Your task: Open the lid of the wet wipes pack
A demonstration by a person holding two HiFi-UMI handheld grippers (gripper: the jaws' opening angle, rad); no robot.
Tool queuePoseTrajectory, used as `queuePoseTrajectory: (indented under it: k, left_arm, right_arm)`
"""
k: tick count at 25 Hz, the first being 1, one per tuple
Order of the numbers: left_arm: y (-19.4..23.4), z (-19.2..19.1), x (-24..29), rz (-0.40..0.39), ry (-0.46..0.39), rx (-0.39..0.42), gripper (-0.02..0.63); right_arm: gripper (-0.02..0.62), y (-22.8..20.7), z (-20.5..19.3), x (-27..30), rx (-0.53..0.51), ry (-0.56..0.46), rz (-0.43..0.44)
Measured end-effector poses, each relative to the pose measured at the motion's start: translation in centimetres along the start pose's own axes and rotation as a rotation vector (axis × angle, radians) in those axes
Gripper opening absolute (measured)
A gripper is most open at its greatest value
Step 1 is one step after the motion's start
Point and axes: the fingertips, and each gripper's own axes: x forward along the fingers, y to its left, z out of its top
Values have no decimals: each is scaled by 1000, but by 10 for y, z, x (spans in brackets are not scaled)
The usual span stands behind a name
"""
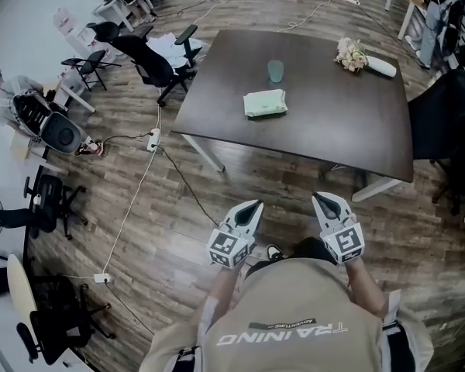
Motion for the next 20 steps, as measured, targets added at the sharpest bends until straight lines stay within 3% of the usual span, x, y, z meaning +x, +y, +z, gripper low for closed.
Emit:
queuePoseTrajectory:
  k: [6,10,16,20]
  left_arm:
    - [9,-20,0,-5,18,-80,9]
    - [18,-32,8,-8,44,-125,9]
    - [48,-15,35,-1,61,-100,9]
    - [77,2,47,24,80,-58,9]
  right_arm:
    - [14,-19,9,3,33,11,-41]
    - [14,-28,8,17,-31,33,-51]
    - [14,-45,-9,68,22,52,1]
    - [14,-60,-3,110,70,0,18]
